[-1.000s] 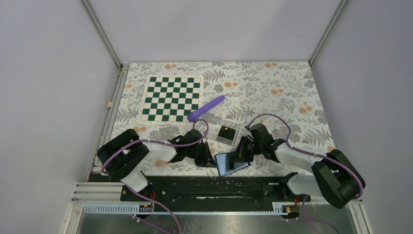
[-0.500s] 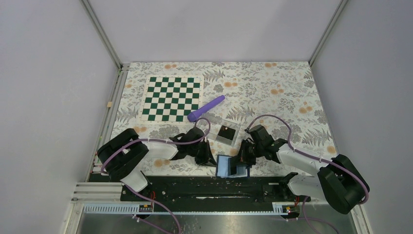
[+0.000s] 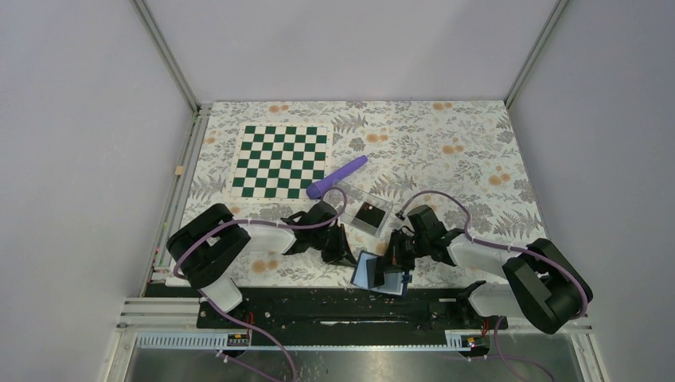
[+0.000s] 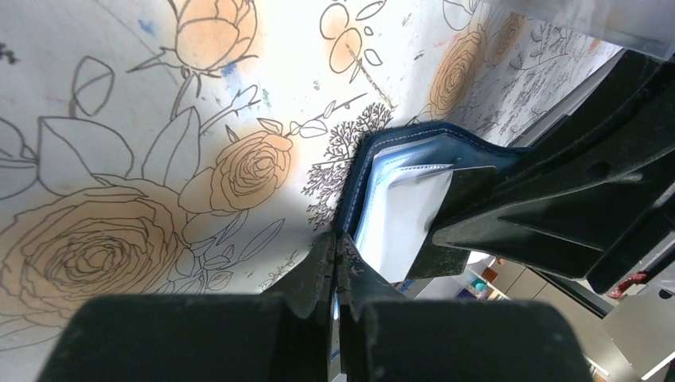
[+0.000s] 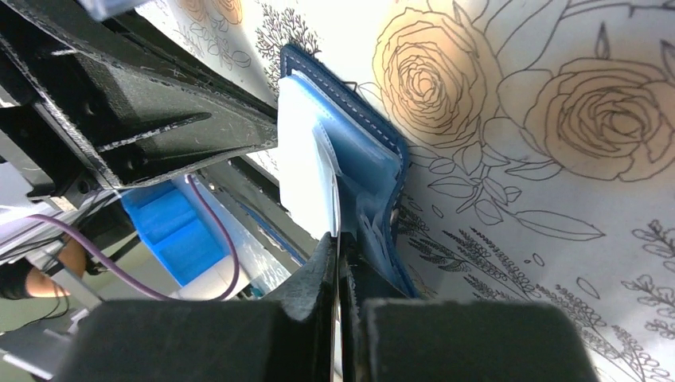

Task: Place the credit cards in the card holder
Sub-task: Insert the credit card into the card holder.

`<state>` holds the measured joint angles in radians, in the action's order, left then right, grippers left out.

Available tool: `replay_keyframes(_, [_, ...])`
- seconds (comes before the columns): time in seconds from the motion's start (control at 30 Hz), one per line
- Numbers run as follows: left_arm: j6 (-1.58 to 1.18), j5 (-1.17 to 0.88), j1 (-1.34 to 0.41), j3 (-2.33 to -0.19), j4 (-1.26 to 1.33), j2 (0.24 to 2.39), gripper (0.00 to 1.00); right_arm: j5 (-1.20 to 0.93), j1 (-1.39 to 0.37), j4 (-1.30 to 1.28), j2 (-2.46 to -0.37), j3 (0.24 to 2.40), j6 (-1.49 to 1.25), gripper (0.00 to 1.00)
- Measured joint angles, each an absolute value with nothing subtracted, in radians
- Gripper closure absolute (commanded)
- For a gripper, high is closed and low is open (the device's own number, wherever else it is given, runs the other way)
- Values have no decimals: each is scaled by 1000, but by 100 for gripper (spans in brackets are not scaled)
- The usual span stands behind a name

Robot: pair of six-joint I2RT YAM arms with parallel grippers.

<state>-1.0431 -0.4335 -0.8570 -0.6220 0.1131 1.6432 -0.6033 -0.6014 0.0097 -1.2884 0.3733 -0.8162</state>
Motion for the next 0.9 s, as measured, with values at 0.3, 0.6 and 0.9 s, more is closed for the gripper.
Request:
replay_keyframes(0.3, [-1075,-421,-856,-605,164,1645,100,-620,-567,132,-1269,321,-869,100])
replay_keyframes(0.6, [-1124,-384,-883,-583,246,1652,100,-619,-564,263,-1319,302,-929,97])
replay_keyframes(0.9, [-1156,-348,-914,-580,272,1653,100,-588,-560,199,-1313,324,-900,68])
